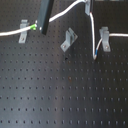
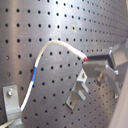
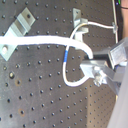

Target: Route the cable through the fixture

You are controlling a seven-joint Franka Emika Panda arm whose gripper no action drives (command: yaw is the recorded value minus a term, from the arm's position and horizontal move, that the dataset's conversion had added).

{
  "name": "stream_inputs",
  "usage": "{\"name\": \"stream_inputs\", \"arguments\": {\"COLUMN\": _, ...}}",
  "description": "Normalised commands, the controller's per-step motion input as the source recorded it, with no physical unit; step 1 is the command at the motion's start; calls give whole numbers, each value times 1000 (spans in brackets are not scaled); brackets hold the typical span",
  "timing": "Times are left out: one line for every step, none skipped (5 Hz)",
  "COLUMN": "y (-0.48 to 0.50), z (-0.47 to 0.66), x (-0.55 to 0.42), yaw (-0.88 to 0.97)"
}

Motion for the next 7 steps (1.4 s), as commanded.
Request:
{"name": "stream_inputs", "arguments": {"y": 0, "z": 13, "x": 0, "yaw": 0}}
{"name": "stream_inputs", "arguments": {"y": 11, "z": 0, "x": 13, "yaw": 0}}
{"name": "stream_inputs", "arguments": {"y": 114, "z": 131, "x": -121, "yaw": 134}}
{"name": "stream_inputs", "arguments": {"y": 160, "z": 130, "x": -248, "yaw": 229}}
{"name": "stream_inputs", "arguments": {"y": 98, "z": 124, "x": -384, "yaw": 243}}
{"name": "stream_inputs", "arguments": {"y": 32, "z": 189, "x": -452, "yaw": 309}}
{"name": "stream_inputs", "arguments": {"y": 62, "z": 161, "x": -363, "yaw": 440}}
